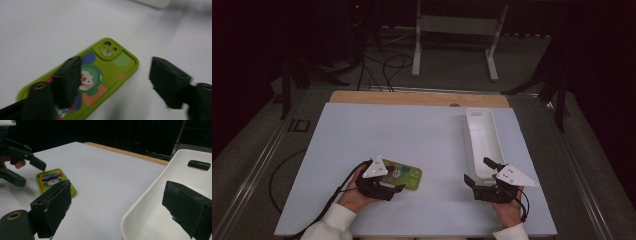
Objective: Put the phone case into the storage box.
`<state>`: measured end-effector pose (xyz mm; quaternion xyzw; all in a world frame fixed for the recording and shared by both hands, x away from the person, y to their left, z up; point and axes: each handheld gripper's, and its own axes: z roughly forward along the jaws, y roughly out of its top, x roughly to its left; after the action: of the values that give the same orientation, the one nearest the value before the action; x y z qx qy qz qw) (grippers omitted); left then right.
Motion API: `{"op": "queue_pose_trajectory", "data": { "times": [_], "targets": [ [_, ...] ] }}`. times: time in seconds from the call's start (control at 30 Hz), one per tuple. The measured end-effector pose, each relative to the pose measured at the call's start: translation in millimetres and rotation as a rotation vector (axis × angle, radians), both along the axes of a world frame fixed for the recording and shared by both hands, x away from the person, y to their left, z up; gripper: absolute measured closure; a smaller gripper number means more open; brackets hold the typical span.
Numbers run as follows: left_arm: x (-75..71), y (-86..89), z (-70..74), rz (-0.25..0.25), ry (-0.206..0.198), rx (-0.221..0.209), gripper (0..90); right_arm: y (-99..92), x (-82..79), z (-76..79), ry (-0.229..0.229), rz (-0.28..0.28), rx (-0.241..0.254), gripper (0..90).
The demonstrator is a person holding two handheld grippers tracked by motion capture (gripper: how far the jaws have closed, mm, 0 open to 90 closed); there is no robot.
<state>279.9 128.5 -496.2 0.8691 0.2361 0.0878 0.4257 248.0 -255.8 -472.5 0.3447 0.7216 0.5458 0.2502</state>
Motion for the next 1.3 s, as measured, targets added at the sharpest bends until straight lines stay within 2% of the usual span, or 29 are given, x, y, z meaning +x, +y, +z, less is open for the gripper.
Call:
{"op": "queue_pose_trajectory", "data": {
  "times": [0.13, 0.23, 0.43, 0.87, 1.1, 1.3],
  "targets": [
    [-2.0, -13.5, 0.1, -0.075, 0.026, 0.012, 47.2, 0.1, -0.2, 0.3, 0.001, -0.002, 0.001, 8.7],
    [-3.1, -24.8, -2.0, -0.127, 0.035, 0.048, 61.2, -0.2, -0.1, 0.3, 0.0, -0.002, 0.001, 8.6],
    [-3.5, -33.9, -8.5, -0.173, 0.059, 0.084, 89.3, -1.1, 0.0, 0.3, -0.001, -0.006, 0.002, 8.6],
    [-1.1, -45.9, -18.3, -0.179, 0.059, 0.155, 90.0, -0.8, 0.4, -0.2, -0.001, -0.005, 0.001, 8.7],
    [1.7, -49.2, -18.7, -0.159, 0.025, 0.185, 90.0, -0.8, 0.5, -0.3, 0.001, -0.008, 0.003, 8.7],
    [12.9, -54.0, -17.8, -0.075, 0.007, 0.184, 90.0, -0.1, 0.6, -0.5, 0.001, -0.004, 0.001, 8.7]
  ]
}}
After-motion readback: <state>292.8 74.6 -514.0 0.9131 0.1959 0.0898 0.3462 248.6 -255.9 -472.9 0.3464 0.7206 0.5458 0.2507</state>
